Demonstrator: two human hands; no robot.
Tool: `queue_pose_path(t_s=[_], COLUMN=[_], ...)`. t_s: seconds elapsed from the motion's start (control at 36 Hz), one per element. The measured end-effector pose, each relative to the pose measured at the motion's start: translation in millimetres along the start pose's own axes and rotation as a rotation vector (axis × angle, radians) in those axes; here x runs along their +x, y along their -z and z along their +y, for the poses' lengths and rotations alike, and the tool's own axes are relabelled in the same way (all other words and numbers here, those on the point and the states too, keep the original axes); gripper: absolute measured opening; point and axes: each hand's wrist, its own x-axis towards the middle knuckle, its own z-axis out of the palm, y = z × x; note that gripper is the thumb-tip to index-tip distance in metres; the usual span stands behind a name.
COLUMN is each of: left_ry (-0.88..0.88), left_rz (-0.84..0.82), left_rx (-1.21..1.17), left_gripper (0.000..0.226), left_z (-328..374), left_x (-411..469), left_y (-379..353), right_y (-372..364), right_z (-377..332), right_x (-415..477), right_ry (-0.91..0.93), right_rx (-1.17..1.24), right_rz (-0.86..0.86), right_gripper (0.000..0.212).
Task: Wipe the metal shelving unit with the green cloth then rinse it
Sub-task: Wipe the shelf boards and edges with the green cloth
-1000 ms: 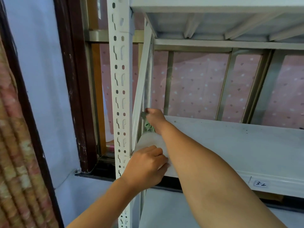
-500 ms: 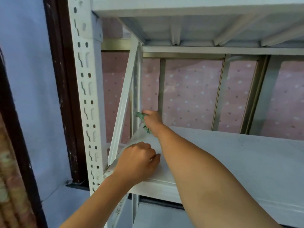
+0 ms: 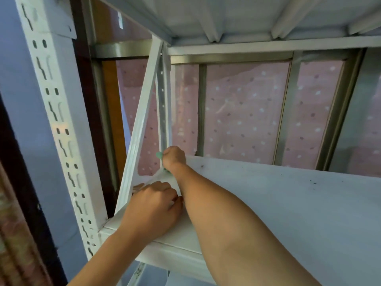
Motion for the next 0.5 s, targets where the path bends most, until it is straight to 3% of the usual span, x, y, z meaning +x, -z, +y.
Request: queue_pose_path(t_s=[0.17, 0.22, 0.36, 0.5], left_ry=[-0.026, -0.016, -0.023, -0.039], left_rz=[0.009, 0.017, 0.043, 0.023], left_rx=[-0.007, -0.004, -0.027, -0.014], left_gripper=[0.024, 0.023, 0.026, 0.030], left_z=[4.3, 3.7, 2.8, 2.5], left_x=[0.2, -0.3, -2.4, -3.8], left_y=[4.1, 5.1, 8.0, 6.8], right_y=[6.5, 7.2, -5.2, 2.9], right_z=[5.4, 4.3, 7.3, 6.3], right_x=[-9.1, -7.9, -2.0, -7.3], right_ry=[0.327, 0.399, 0.112, 0.021], right_rx=[-0.764, -0.867, -0.722, -0.593], right_rz=[0.132, 0.109, -0.219, -0.293], right_gripper=[0.032, 0.032, 0.050, 0.073])
